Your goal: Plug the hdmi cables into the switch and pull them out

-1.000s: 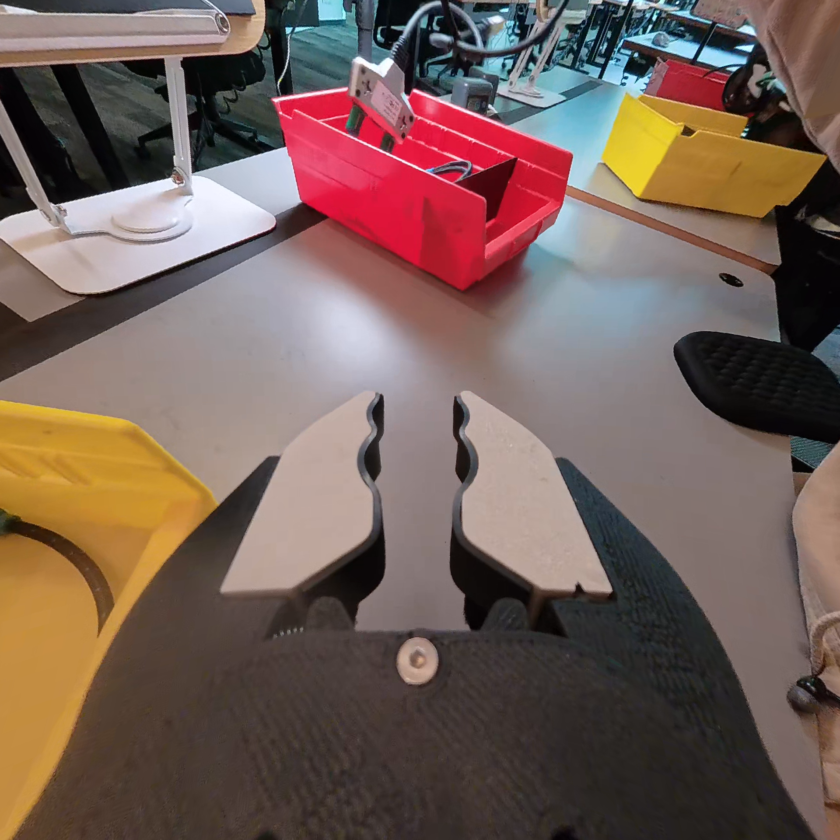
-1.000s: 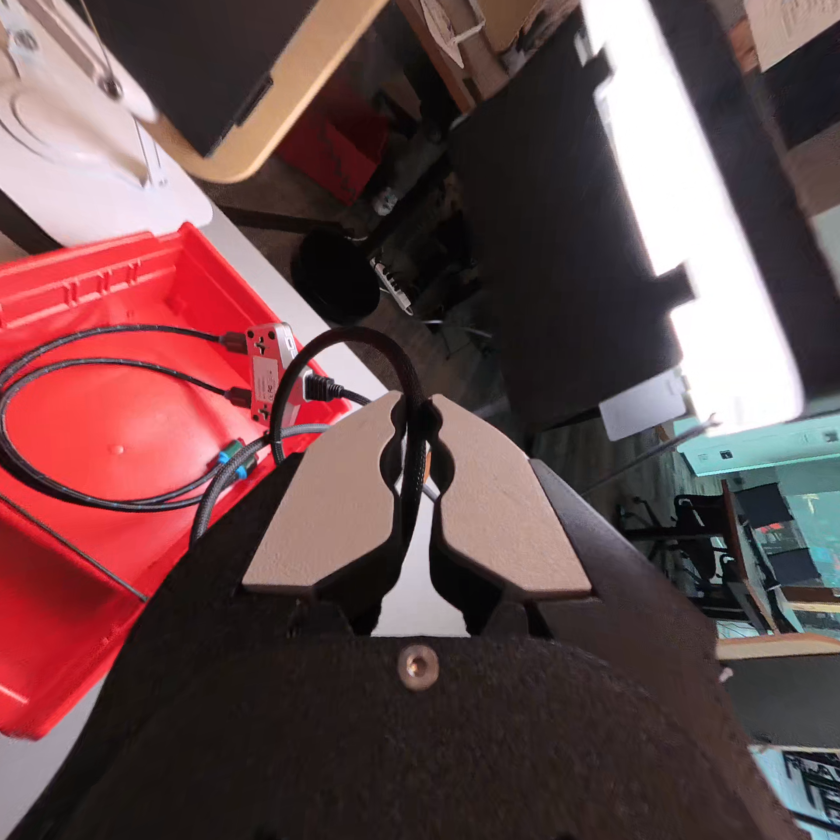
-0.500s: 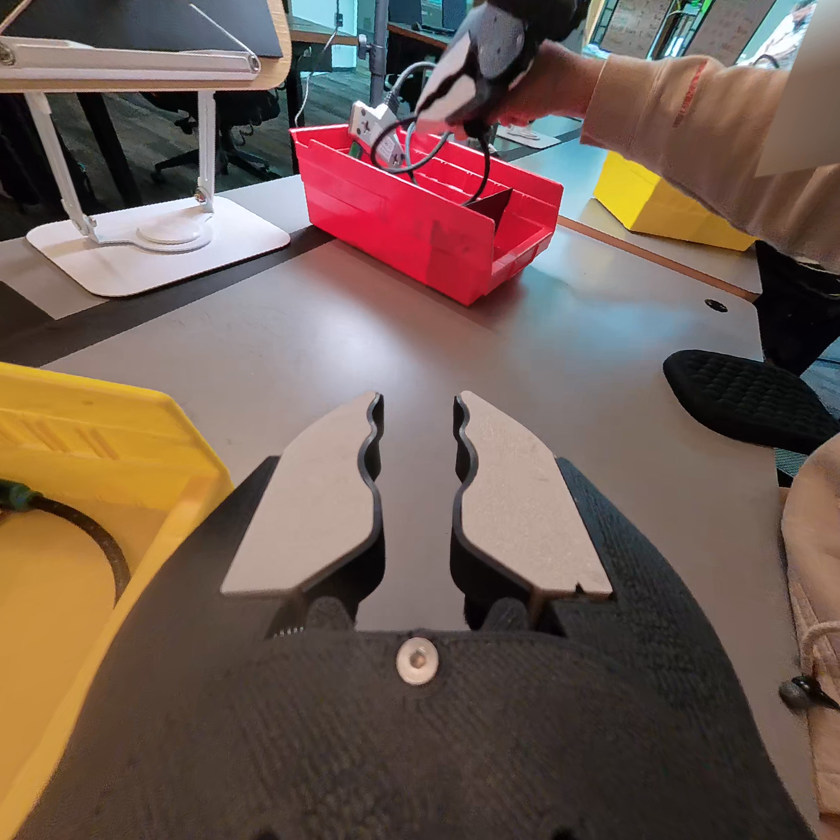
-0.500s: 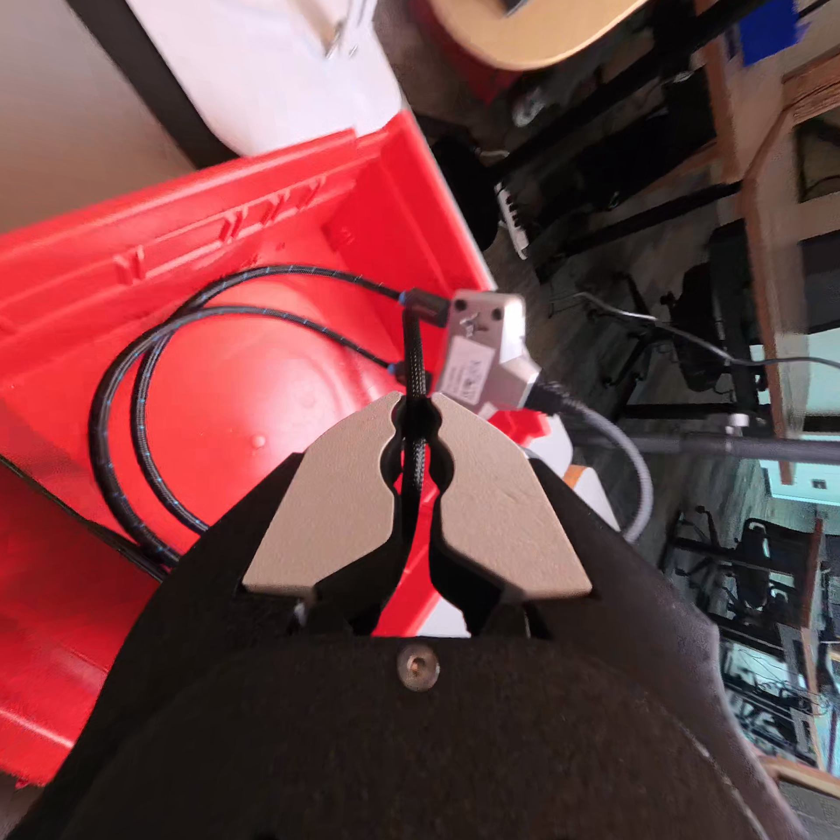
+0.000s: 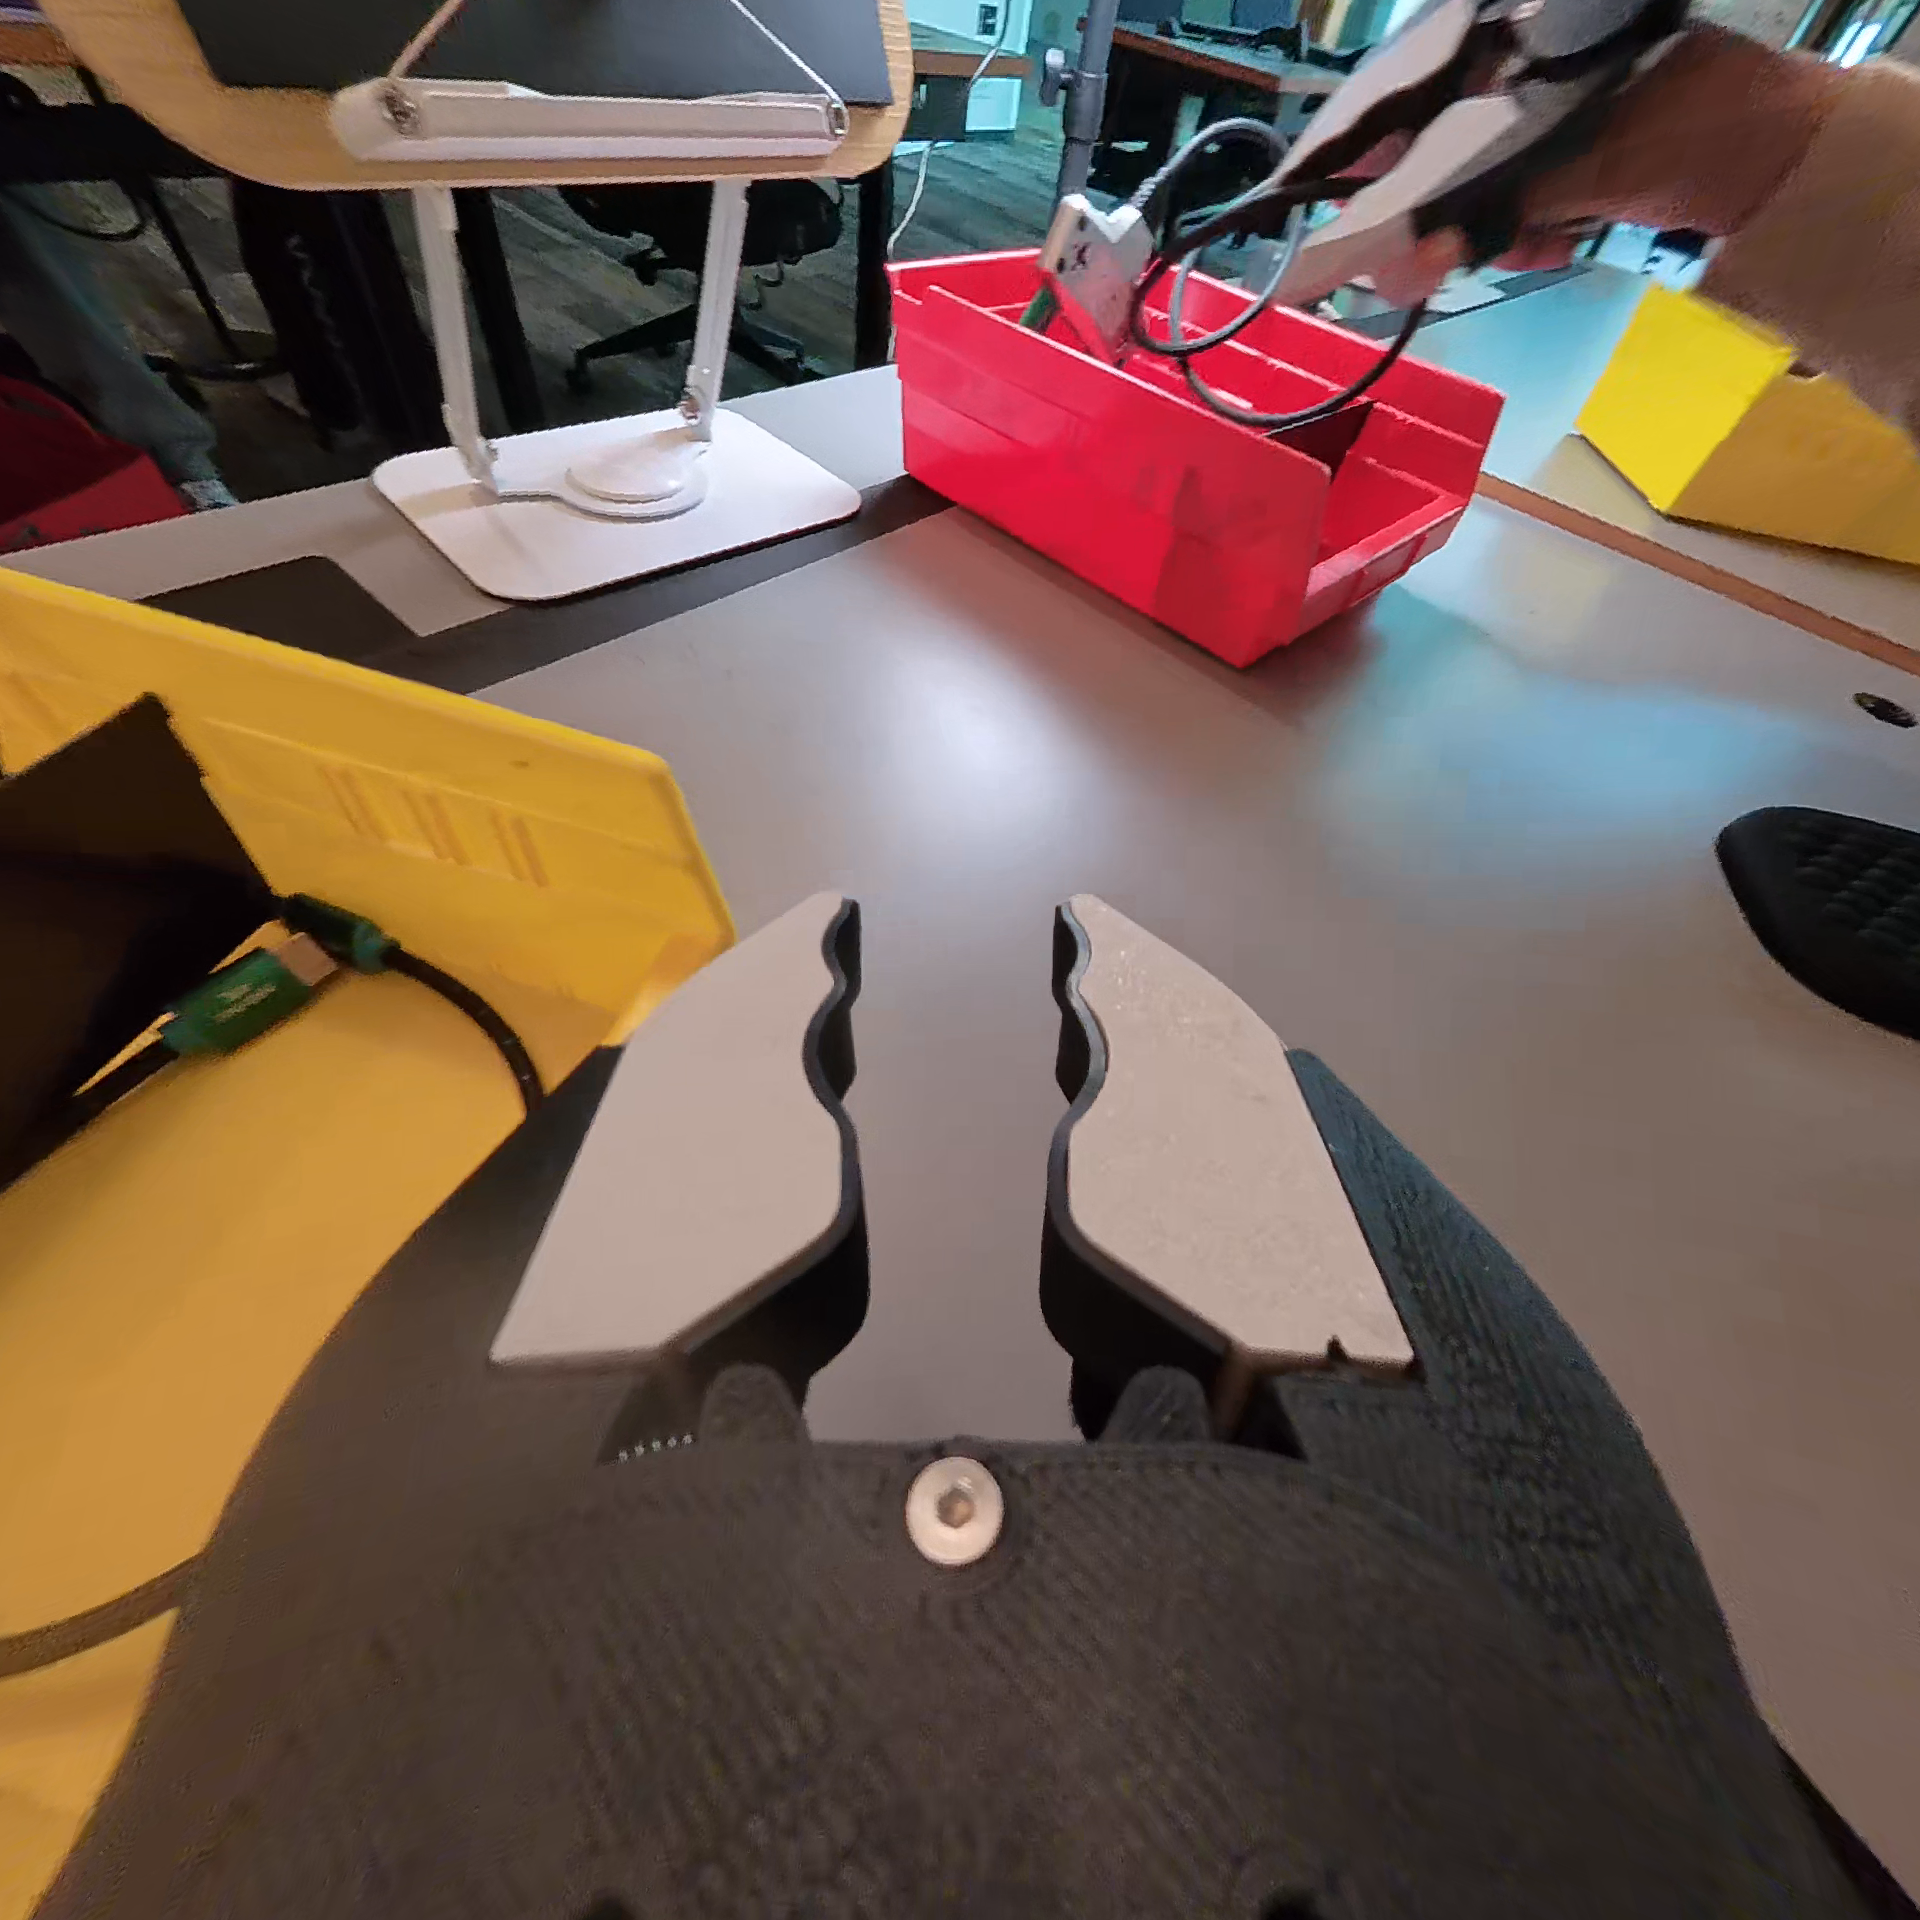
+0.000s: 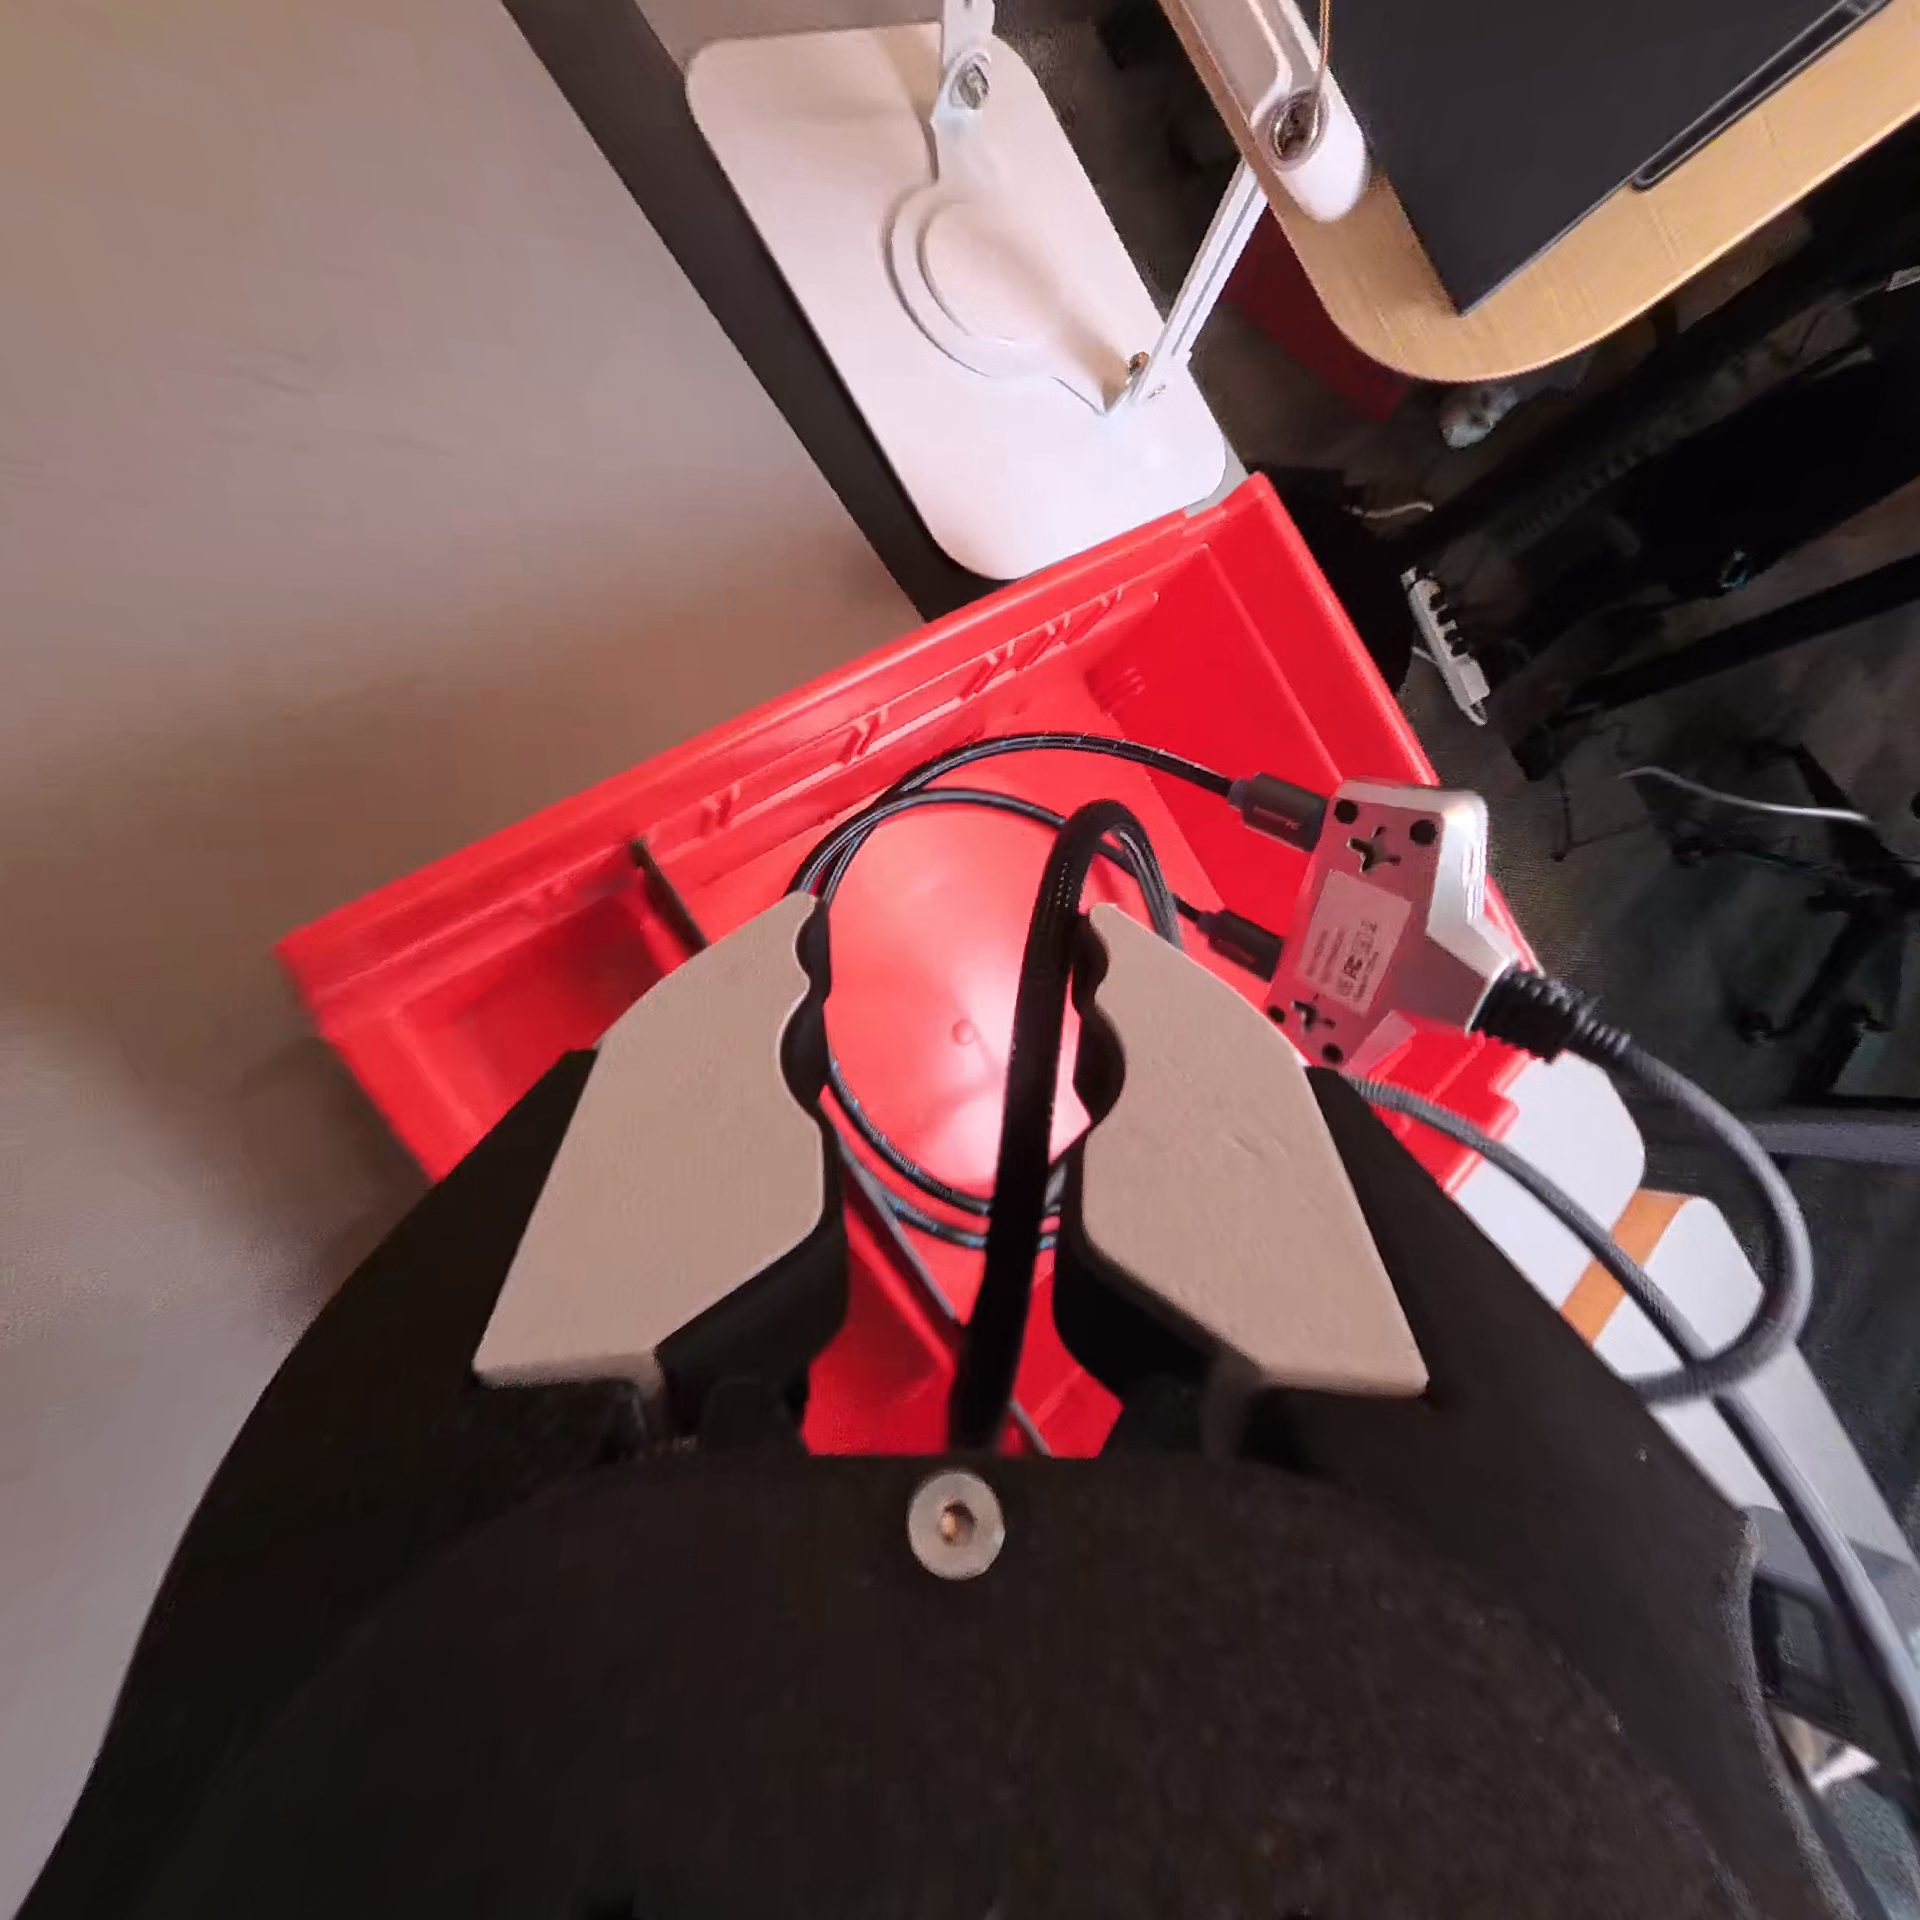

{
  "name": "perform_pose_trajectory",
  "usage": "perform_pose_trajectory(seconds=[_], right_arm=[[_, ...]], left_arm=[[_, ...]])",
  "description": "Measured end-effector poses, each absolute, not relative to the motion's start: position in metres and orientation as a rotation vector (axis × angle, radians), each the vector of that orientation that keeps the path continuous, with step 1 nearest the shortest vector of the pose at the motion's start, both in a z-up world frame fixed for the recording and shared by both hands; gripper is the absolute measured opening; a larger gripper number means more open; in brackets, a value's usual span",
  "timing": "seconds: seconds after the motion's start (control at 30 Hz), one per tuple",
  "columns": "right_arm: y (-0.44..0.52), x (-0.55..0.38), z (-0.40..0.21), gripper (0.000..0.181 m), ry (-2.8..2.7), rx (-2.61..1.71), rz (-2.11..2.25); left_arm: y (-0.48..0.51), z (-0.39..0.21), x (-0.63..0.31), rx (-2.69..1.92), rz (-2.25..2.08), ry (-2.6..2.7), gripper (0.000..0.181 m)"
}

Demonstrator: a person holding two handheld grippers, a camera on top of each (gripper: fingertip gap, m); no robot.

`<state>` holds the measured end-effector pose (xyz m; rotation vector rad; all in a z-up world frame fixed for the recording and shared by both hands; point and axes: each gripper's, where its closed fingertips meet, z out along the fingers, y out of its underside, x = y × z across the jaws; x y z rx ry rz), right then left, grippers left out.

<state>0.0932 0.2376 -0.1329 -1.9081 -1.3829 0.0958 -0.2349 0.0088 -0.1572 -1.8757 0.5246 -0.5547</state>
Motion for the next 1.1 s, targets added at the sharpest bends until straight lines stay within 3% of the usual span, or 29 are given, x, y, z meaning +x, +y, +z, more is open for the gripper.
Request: perform_pose_trajectory(seconds=[0.17, 0.23, 0.3, 0.4, 0.67, 0.73, 0.9, 1.0, 1.1], right_arm=[[0.201, 0.122, -0.133, 0.045, -1.364, -1.856, 0.164], [0.203, 0.127, -0.133, 0.034, -1.339, -1.83, 0.153], [0.219, 0.131, -0.13, 0.008, -1.318, -1.804, 0.041], [0.241, 0.12, -0.125, 0.007, -1.385, -1.802, -0.059], [0.314, 0.066, -0.052, 0.006, -1.196, -1.723, 0.027], [0.323, 0.06, -0.067, 0.006, -1.126, -1.779, 0.121], [0.309, 0.058, -0.178, 0.008, -1.429, -1.889, -0.093], [0.288, 0.057, -0.191, 0.014, -1.476, -1.918, -0.046], [0.267, 0.061, -0.183, 0.035, -1.524, -1.951, -0.019]], left_arm=[[0.011, -0.163, -0.261, -1.941, -0.407, 0.549, 0.039], [0.014, -0.166, -0.268, -1.97, -0.385, 0.556, 0.04], [0.017, -0.166, -0.27, -1.983, -0.385, 0.558, 0.04], [0.019, -0.162, -0.264, -1.986, -0.377, 0.572, 0.04], [0.013, -0.171, -0.258, -2.001, -0.364, 0.577, 0.041], [0.012, -0.174, -0.26, -2.002, -0.372, 0.562, 0.04], [0.01, -0.18, -0.265, -2.015, -0.384, 0.553, 0.041], [0.009, -0.181, -0.269, -2.025, -0.378, 0.557, 0.041], [0.011, -0.183, -0.273, -2.035, -0.377, 0.555, 0.041]])
